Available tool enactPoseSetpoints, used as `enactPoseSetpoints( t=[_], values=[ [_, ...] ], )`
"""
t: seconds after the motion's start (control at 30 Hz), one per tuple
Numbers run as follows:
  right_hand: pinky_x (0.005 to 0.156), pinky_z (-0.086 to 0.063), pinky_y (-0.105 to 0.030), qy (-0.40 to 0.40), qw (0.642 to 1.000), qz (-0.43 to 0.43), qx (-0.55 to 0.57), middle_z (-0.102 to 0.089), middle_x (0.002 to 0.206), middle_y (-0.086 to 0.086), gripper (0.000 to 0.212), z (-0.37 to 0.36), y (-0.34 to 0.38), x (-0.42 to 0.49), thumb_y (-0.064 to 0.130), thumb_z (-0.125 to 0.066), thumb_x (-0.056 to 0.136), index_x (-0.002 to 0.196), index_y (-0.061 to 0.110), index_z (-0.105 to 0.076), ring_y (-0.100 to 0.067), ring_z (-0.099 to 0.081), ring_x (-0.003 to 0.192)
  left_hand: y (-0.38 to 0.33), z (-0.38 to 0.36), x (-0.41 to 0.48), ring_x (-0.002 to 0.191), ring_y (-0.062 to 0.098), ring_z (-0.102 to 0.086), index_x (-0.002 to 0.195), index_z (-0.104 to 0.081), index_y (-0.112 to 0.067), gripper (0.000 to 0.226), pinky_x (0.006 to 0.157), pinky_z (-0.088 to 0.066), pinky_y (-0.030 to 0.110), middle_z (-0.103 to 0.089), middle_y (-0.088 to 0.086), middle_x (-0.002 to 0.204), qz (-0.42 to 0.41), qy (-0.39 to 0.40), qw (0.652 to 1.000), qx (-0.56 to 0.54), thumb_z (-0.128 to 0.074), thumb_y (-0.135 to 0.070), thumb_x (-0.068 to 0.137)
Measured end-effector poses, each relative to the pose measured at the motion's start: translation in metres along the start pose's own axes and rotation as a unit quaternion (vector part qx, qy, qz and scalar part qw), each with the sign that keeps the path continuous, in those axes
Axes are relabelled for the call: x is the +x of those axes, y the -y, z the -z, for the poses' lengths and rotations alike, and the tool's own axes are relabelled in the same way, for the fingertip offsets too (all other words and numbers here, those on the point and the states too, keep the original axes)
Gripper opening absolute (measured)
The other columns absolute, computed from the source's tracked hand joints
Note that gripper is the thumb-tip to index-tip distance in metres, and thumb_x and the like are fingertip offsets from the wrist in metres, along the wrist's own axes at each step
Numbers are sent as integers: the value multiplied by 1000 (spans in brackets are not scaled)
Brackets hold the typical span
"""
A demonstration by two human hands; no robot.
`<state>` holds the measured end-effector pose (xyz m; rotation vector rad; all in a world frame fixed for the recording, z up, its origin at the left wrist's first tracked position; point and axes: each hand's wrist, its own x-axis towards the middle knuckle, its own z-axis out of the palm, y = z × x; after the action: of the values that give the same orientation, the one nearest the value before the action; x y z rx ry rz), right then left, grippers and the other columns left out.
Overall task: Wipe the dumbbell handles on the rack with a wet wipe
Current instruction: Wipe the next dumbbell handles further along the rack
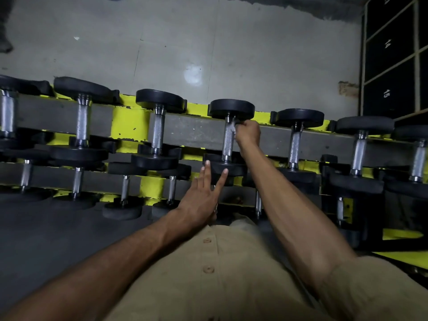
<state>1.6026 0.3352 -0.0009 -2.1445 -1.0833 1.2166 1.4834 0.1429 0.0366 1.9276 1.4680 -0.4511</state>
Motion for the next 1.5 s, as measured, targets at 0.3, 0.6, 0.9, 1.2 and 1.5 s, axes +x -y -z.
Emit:
enactPoseSetpoints(
  t=[0.3,0.6,0.9,1.2,1.5],
  values=[
    [67,-40,-28,97,971,40,-213,-73,97,-20,19,9,-44,-36,12,-59,93,94,0,-74,-33,-69,93,0,3,-2,155,53,15,156,38,-16,133,129,-12,57,43,40,152,7,8,1000,20,-78,-33,91],
    [62,-38,-30,-73,941,251,-216,-67,92,-10,12,7,-27,-43,6,-55,95,101,9,-66,-25,-61,80,1,3,0,156,52,13,156,38,-17,137,128,-13,56,42,39,153,-3,10,1000,26,-79,-37,89],
    [59,-57,-36,29,734,503,-456,-53,138,5,41,36,-24,-10,18,-66,91,131,24,-58,-24,-64,95,2,3,-1,156,51,15,157,37,-18,136,128,-12,56,41,38,155,-4,3,1000,25,-80,-37,89],
    [71,-59,-39,222,566,487,-627,-72,102,0,14,32,35,-11,27,-59,96,106,24,-69,-26,-70,90,-2,-1,-1,156,51,14,157,36,-19,135,128,-12,56,39,37,156,1,-14,1000,15,-79,-36,89],
    [92,-49,-44,254,459,342,-780,-66,124,-7,27,-27,46,-46,24,-58,99,123,14,-66,-29,-63,112,-3,-10,3,155,54,14,156,38,-18,136,128,-13,58,41,40,154,12,-34,999,13,-78,-42,88]
  ],
)
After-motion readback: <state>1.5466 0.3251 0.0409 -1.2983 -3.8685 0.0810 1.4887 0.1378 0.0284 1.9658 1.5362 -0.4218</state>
